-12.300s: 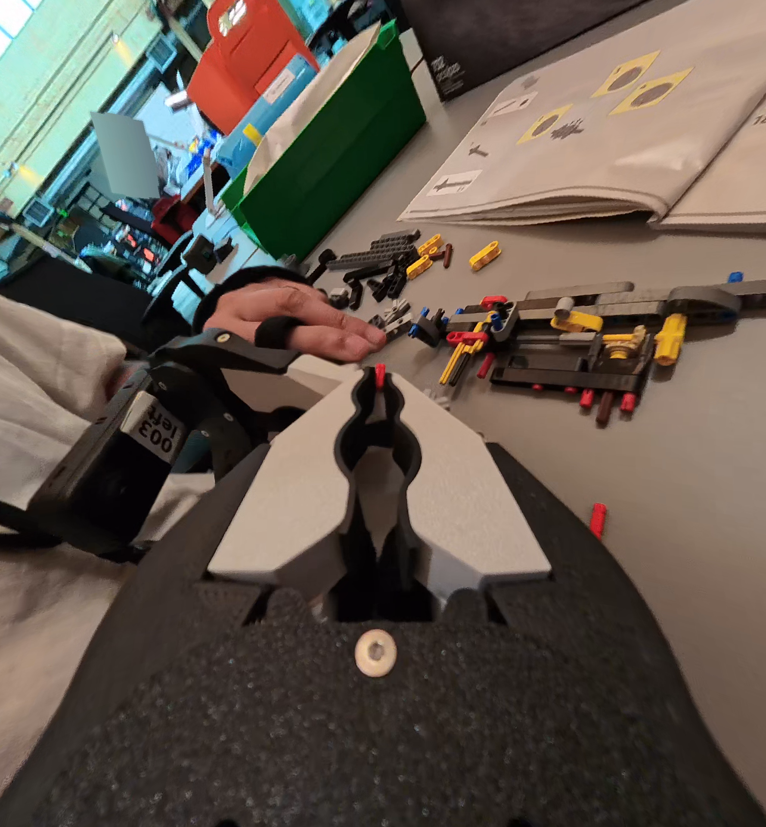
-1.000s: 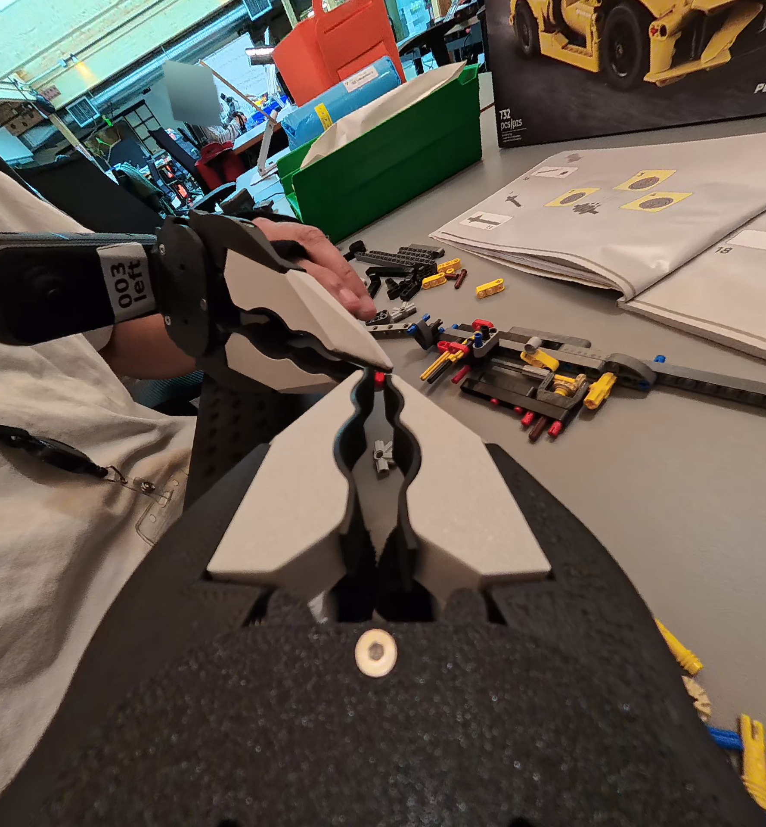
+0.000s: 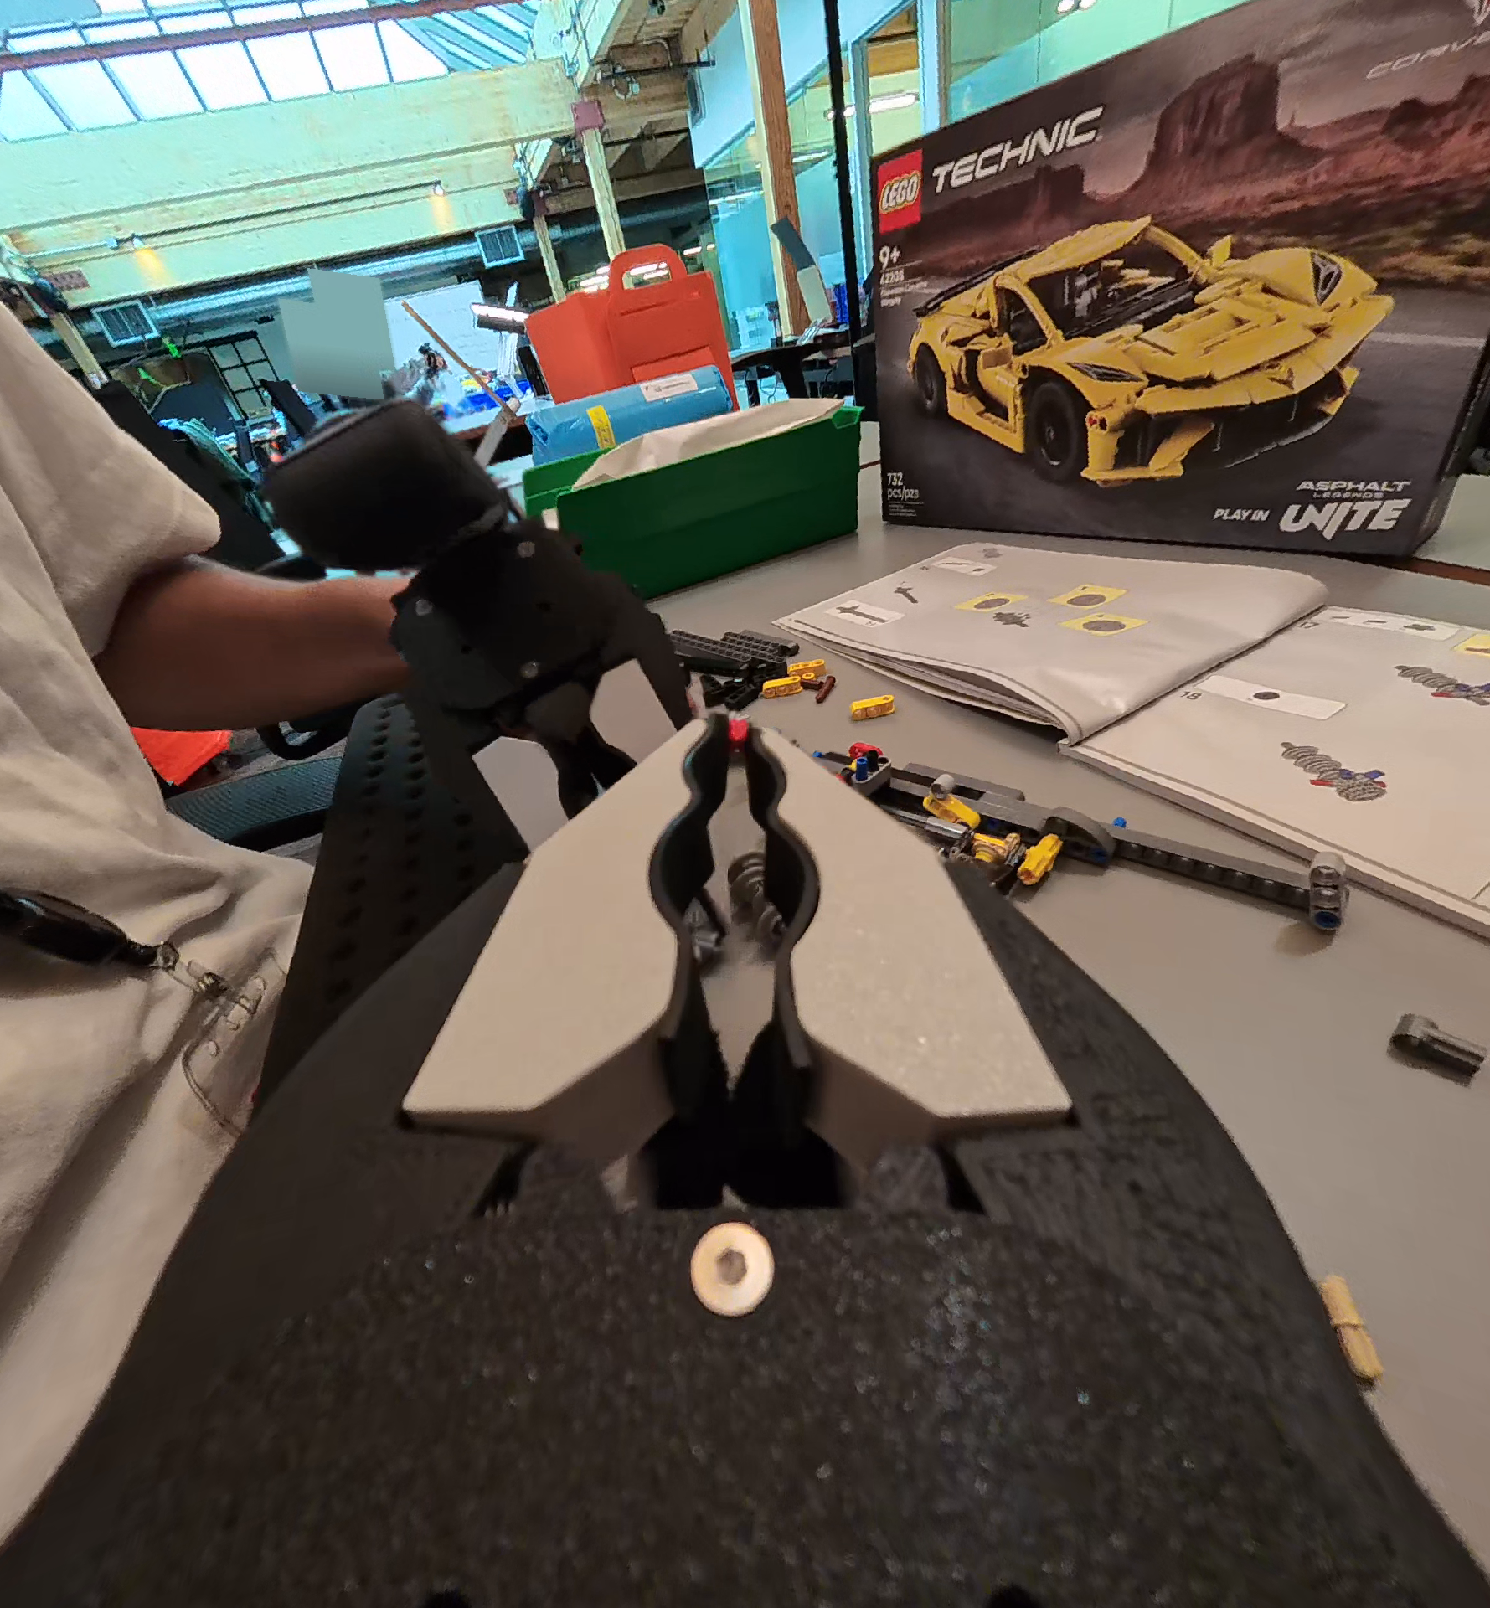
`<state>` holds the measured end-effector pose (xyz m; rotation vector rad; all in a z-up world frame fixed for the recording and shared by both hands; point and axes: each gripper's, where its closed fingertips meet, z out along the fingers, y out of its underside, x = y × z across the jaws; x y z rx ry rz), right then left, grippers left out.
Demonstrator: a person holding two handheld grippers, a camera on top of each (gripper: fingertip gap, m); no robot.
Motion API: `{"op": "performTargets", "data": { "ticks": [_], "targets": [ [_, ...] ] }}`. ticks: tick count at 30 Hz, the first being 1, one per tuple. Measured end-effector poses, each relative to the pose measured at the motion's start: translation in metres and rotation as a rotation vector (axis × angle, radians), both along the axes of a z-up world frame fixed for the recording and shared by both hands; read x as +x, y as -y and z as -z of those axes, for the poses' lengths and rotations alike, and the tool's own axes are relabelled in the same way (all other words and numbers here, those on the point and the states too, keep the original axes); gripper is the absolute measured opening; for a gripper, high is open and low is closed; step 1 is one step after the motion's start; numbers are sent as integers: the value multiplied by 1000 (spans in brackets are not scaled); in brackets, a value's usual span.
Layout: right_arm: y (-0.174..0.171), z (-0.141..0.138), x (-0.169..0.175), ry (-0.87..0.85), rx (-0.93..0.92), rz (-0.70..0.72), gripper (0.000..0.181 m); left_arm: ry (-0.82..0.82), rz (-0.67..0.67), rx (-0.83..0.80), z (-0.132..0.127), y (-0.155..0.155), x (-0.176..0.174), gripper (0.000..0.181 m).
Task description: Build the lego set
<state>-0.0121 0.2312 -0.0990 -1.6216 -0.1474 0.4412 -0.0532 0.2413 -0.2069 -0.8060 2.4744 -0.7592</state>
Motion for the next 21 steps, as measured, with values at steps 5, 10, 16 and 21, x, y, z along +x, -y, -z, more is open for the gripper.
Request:
{"op": "performTargets", "data": {
  "ticks": [5, 10, 16, 21],
  "targets": [
    [12, 6, -5, -33, -190, 76, 3, 356, -106, -302, -67, 14, 9, 14],
    [22, 18, -43, -109, -228, 64, 3, 453, -160, -378, -76, 27, 4, 14],
    [25, 19, -46, -95, -233, 66, 3, 407, -108, -442, -74, 32, 1, 14],
    [24, 23, -48, -49, -261, 69, 3, 414, -96, -455, -76, 33, -1, 14]
  ]
}}
